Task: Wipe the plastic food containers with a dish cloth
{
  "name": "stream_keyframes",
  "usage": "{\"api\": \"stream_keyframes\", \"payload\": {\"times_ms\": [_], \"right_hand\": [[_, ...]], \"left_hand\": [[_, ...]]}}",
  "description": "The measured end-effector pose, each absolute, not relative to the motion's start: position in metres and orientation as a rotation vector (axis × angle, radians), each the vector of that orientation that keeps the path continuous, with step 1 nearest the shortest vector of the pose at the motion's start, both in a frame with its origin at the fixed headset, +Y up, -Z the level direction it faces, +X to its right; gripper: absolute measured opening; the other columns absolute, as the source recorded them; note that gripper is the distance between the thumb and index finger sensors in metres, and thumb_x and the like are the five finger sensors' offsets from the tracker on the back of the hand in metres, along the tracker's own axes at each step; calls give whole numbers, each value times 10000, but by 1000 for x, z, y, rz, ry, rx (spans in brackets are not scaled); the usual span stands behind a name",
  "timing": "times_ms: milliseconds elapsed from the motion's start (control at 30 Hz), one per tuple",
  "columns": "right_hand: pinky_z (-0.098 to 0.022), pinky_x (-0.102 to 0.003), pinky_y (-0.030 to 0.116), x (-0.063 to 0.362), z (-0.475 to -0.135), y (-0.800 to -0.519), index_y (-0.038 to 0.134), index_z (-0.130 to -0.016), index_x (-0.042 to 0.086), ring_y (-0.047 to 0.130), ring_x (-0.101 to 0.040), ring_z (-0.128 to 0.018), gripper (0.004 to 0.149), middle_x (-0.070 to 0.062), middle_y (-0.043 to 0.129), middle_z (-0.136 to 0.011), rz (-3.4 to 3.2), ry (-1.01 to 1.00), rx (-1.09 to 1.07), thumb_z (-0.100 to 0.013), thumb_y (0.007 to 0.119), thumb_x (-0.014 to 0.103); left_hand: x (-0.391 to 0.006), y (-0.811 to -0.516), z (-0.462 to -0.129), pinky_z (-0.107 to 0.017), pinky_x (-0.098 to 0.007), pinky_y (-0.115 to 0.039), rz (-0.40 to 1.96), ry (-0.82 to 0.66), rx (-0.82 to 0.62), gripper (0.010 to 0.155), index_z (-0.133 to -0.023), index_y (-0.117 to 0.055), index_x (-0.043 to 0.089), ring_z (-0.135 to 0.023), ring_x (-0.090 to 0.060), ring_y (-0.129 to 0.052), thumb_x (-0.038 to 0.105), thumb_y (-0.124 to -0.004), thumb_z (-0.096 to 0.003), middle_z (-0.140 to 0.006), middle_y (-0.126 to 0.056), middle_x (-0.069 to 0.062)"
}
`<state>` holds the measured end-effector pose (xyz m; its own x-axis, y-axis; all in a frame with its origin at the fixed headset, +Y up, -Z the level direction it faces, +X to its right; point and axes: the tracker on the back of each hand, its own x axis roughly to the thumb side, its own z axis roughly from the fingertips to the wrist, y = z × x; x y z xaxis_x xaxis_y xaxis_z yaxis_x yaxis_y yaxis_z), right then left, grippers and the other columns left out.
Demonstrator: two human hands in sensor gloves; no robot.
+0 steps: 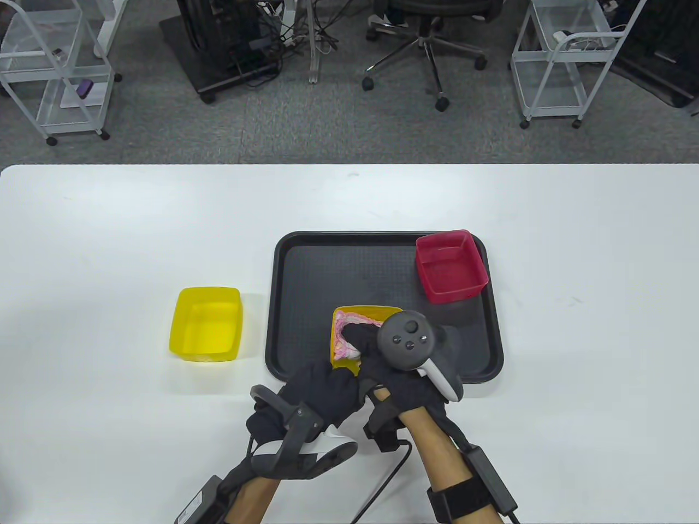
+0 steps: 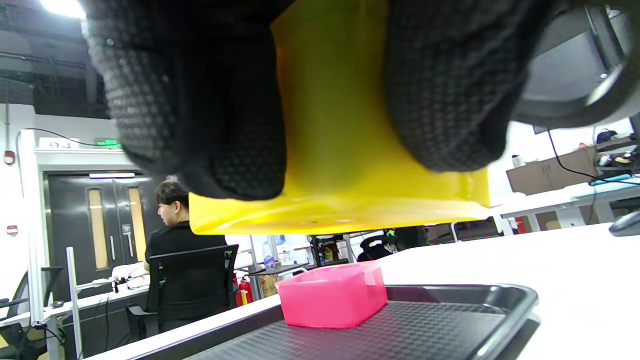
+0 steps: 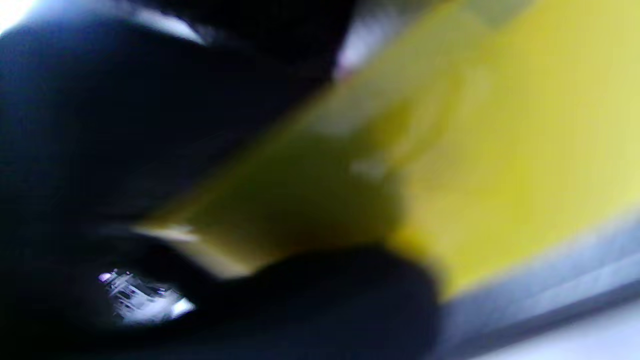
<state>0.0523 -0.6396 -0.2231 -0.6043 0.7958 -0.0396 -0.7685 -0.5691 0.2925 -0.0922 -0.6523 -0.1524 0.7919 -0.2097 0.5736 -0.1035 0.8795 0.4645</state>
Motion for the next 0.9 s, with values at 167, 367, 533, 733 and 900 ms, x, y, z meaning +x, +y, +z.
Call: {"api": "stream_keyframes", "payload": {"times_ms": [167, 367, 533, 733, 900], "right_hand": [[-465, -529, 826, 59, -223, -641, 827, -841, 98, 814, -485, -747, 414, -212, 846, -893, 2257, 534, 234, -432, 792, 35], [-537, -529, 810, 39, -212, -636, 865, -790, 151, 813, -453, -831, 390, -139, 871, -898, 2794, 342, 616, -436, 786, 7], [-565, -504, 810, 29, -208, -641, 864, -767, 221, 814, -410, -855, 392, -83, 857, -919, 3137, -20, 1017, -434, 793, 28], [-546, -510, 822, 28, -211, -657, 892, -731, 221, 854, -394, -830, 387, -79, 890, -888, 3217, -192, 975, -416, 799, 17], [-533, -502, 840, 23, -208, -667, 909, -711, 232, 883, -379, -813, 383, -61, 916, -867, 3282, -322, 945, -406, 807, 24]], "left_hand": [[-103, -654, -158, -524, -332, -982, -108, -677, 477, 378, -709, -947, 361, -659, -263, -1079, 515, -955, -364, -698, -1031, 128], [-97, -657, -156, -522, -328, -985, -121, -710, 449, 367, -697, -956, 373, -655, -257, -1083, 518, -954, -361, -685, -1042, 131], [-99, -655, -155, -511, -327, -989, -103, -720, 443, 391, -717, -955, 352, -637, -259, -1090, 518, -952, -363, -693, -1037, 116], [-93, -661, -161, -509, -322, -991, -107, -727, 388, 394, -722, -951, 351, -635, -255, -1090, 523, -943, -368, -694, -1035, 118], [-90, -667, -165, -514, -325, -986, -116, -728, 335, 385, -722, -951, 348, -640, -256, -1086, 523, -932, -380, -695, -1034, 118]]}}
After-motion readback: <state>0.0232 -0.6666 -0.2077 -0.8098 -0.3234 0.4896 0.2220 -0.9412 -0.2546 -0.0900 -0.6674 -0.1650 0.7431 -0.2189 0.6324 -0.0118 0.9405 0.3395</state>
